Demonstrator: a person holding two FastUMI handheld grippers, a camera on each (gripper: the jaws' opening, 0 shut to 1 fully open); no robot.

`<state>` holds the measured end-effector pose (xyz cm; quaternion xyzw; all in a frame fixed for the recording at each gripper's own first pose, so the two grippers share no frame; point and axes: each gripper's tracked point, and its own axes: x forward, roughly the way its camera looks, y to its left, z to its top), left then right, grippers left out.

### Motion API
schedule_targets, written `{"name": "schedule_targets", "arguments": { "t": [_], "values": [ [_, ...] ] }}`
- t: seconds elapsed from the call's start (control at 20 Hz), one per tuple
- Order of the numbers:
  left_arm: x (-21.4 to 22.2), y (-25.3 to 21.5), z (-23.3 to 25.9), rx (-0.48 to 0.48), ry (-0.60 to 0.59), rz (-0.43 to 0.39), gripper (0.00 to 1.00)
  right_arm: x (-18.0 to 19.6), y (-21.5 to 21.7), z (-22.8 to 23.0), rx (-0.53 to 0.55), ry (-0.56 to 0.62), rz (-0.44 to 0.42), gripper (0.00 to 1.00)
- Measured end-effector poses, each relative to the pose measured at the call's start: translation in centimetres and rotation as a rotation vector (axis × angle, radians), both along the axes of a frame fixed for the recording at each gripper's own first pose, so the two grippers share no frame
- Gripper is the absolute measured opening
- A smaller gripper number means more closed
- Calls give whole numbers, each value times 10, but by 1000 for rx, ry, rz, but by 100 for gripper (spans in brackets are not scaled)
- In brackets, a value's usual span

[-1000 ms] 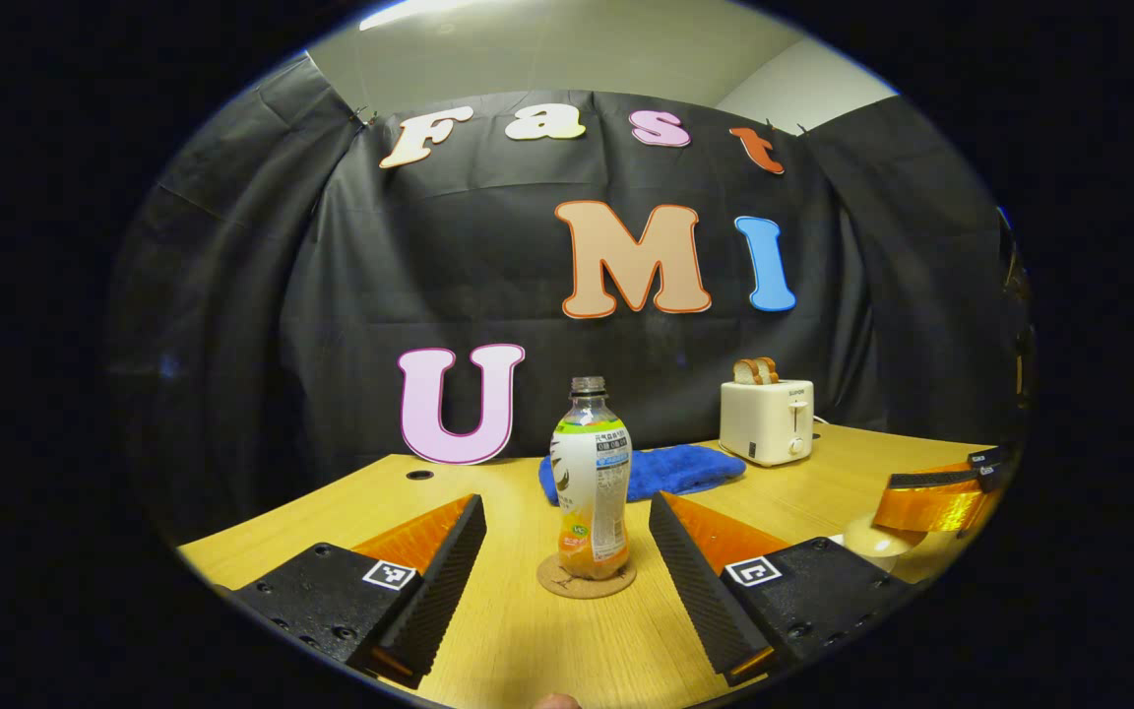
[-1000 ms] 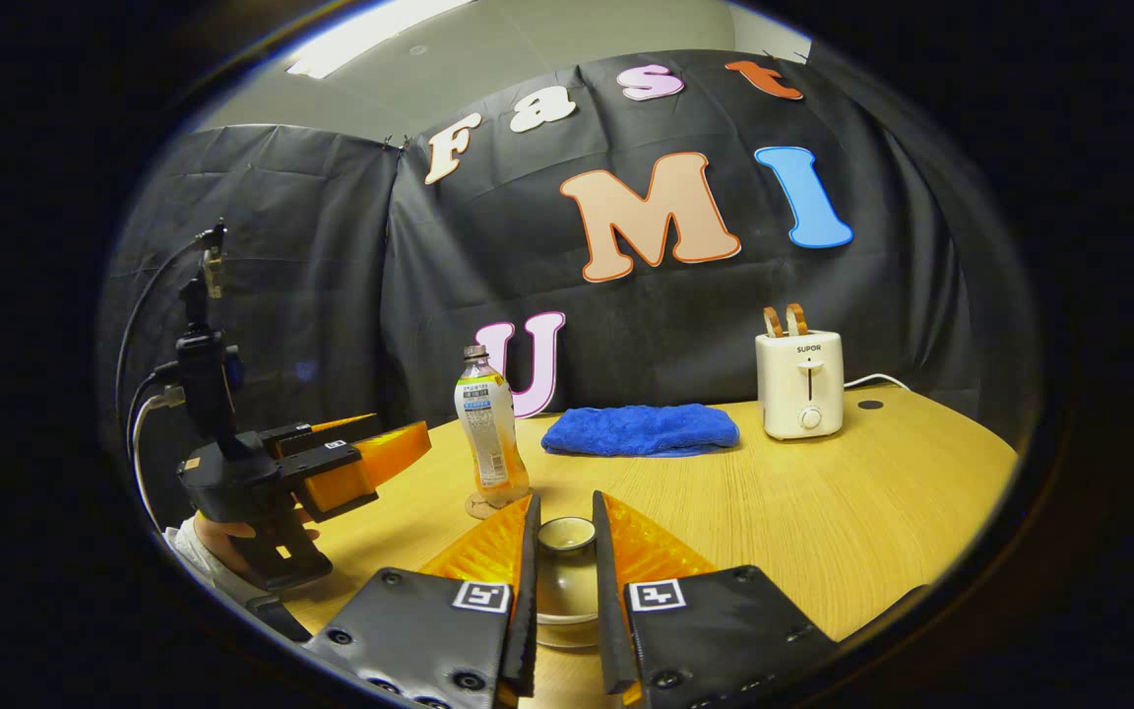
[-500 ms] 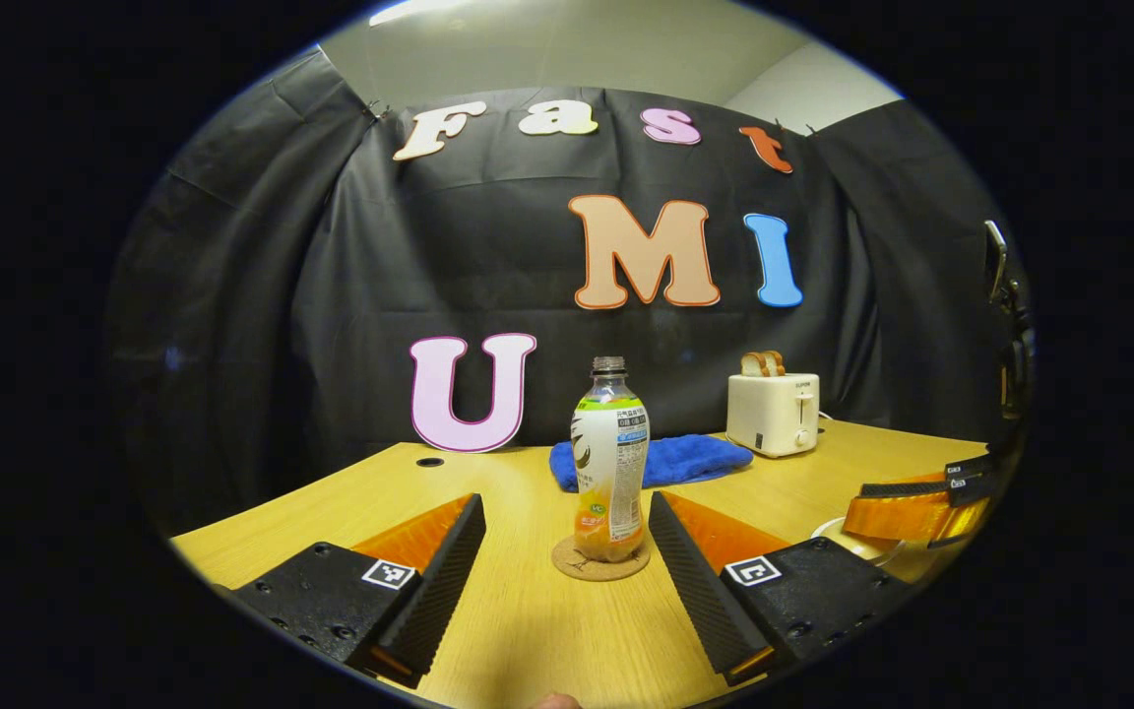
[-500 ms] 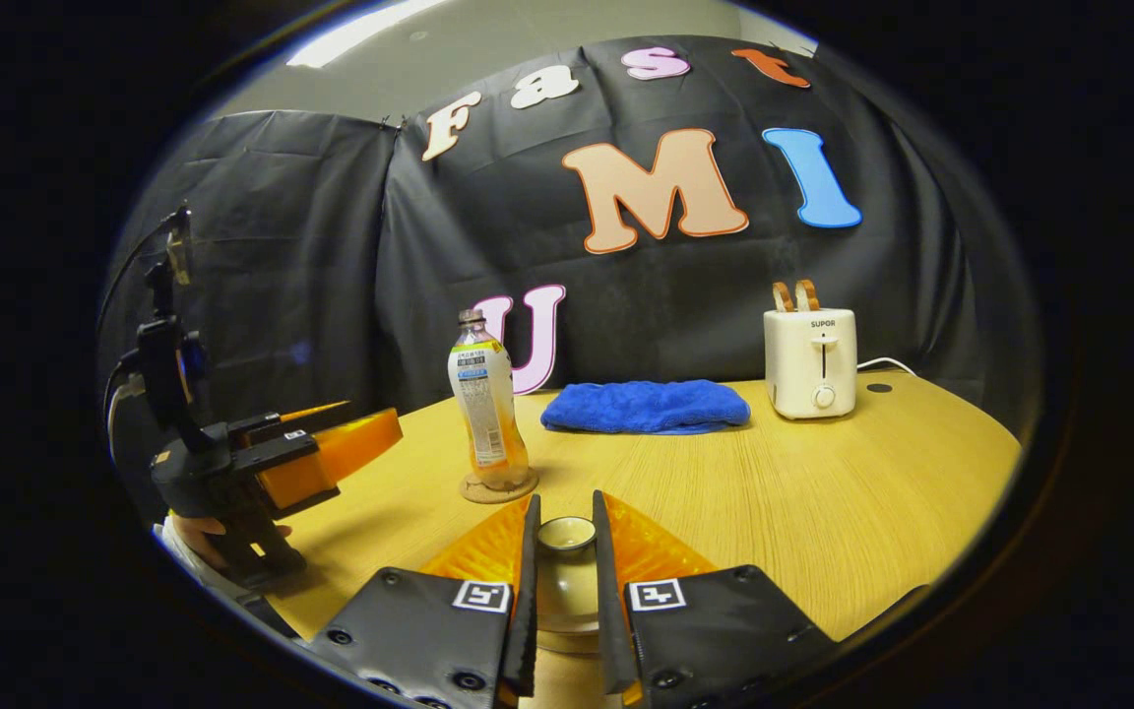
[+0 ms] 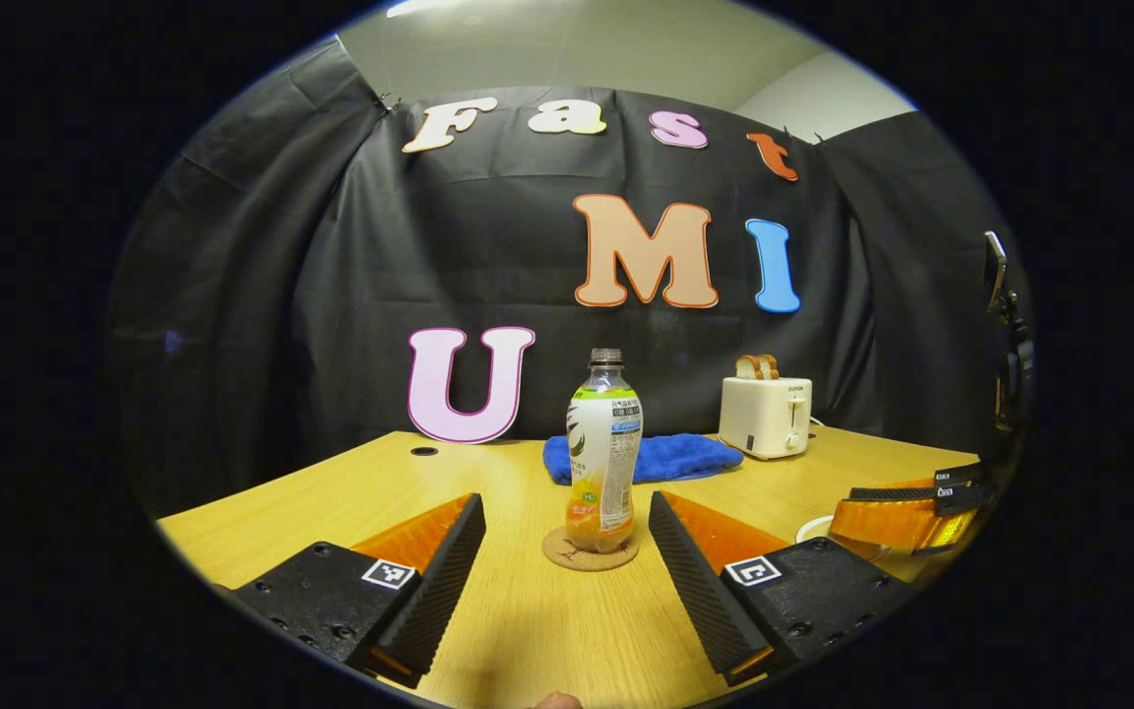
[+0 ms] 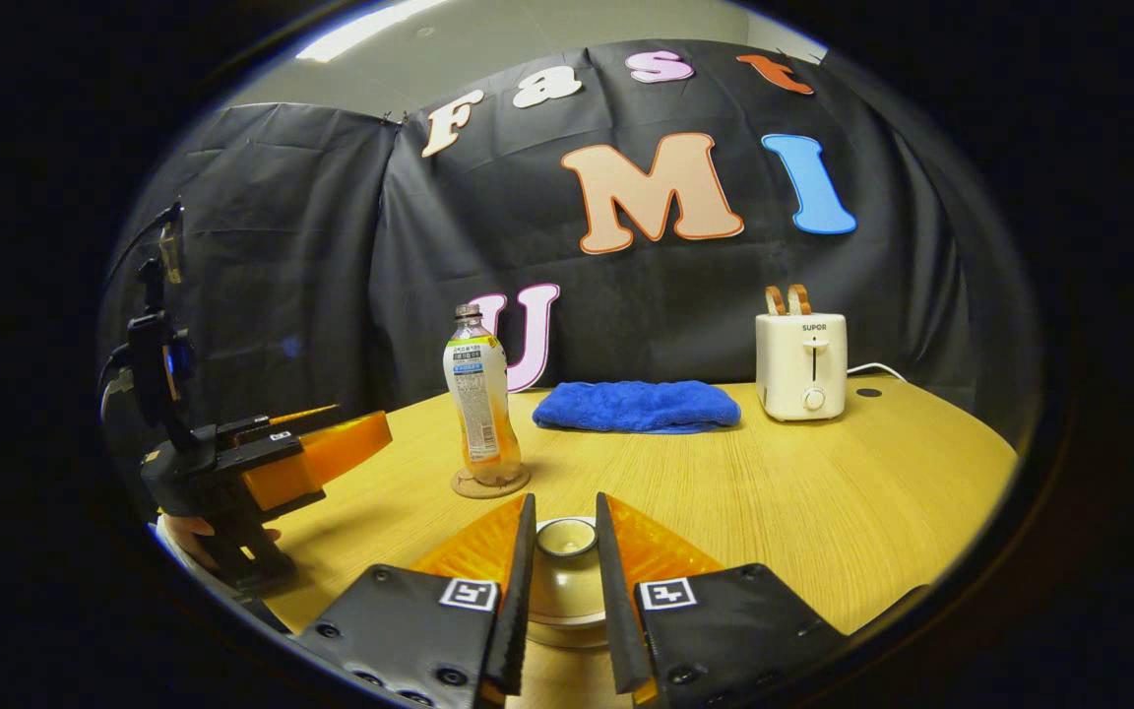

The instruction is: Open the teacup lid with one hand, grasp the water bottle and pour water into the teacup with the other hand; after pouring, place the water bottle on the coaster and then close the teacup lid.

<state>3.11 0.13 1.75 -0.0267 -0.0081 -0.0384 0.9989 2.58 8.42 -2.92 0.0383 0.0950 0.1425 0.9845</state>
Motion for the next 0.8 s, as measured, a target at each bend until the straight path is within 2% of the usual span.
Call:
{"name": "schedule_targets", "arguments": {
  "t": [0.05, 0.1, 0.15, 0.25, 0.35, 0.4, 0.55, 0.8],
  "values": [
    [-1, 1, -1, -3, -1, 3, 98, -1, -1, 6, 7, -19, 0, 40],
    [-2, 1, -1, -4, -3, 5, 100, -3, -4, 11, 10, -40, -2, 49],
    [-3, 1, -1, -4, -4, 5, 98, -5, -8, 16, 7, -57, -6, 58],
    [-7, 0, -1, -8, -6, 1, 98, -8, -21, 20, -8, -84, -21, 61],
    [-9, -1, -2, -3, -10, -2, 98, -13, -38, 24, -15, -108, -54, 77],
    [-11, -1, -3, 4, -11, 0, 97, -14, -46, 24, -9, -117, -72, 82],
    [-17, -4, -9, 27, -3, -9, 97, -19, -67, 30, 19, -140, -111, 82],
    [-24, -8, -11, 44, 0, -19, 97, -23, -85, 21, -8, -135, -149, 82]
  ]
}}
